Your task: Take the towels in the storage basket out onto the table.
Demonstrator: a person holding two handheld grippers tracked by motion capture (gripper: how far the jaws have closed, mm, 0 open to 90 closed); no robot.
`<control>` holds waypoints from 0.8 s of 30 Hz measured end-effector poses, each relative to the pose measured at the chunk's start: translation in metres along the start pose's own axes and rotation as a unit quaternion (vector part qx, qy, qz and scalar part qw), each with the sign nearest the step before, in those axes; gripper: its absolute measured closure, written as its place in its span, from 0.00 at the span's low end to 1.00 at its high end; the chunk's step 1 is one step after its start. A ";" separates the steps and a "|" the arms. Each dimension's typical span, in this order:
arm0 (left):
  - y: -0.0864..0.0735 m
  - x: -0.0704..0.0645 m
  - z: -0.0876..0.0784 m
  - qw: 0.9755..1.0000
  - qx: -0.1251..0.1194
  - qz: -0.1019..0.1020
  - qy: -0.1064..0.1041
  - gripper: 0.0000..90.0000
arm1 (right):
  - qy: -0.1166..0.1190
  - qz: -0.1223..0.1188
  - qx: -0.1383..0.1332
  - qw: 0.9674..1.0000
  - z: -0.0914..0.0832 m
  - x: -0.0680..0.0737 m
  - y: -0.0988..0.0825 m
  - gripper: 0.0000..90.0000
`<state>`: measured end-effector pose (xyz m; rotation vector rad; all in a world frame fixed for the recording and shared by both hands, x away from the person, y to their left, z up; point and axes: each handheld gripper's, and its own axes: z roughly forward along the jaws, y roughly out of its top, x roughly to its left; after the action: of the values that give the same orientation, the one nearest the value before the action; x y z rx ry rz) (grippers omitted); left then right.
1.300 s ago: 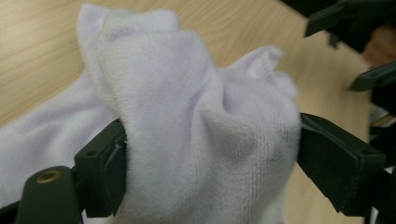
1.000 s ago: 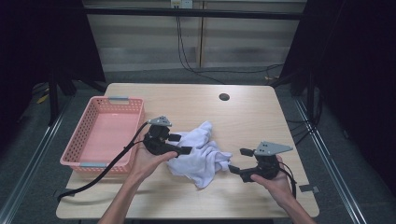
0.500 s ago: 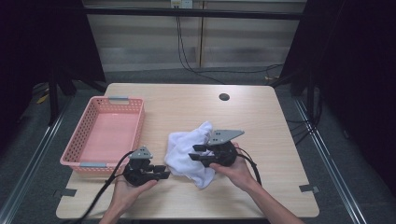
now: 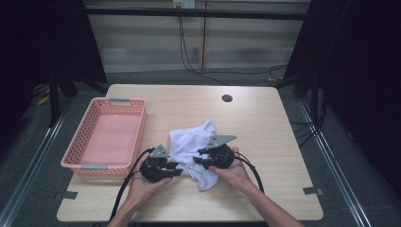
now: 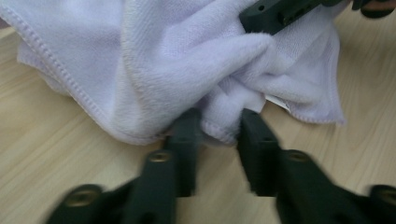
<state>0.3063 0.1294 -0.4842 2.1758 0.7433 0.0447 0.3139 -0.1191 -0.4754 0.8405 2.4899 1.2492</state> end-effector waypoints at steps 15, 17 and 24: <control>0.025 0.000 -0.048 0.993 -0.117 -0.003 -0.003 0.96 | -0.056 0.072 -0.075 0.993 -0.072 -0.048 0.004 0.87; 0.029 0.002 -0.062 0.990 -0.143 -0.008 -0.004 0.96 | -0.079 0.077 -0.077 0.991 -0.080 -0.054 0.003 0.88; 0.041 0.004 -0.089 0.985 -0.172 0.001 0.011 0.96 | -0.112 0.092 -0.108 0.983 -0.113 -0.077 0.012 0.88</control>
<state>0.3060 0.1730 -0.3964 1.8479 0.6906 0.1851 0.3308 -0.2326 -0.4010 1.1057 2.0968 1.3693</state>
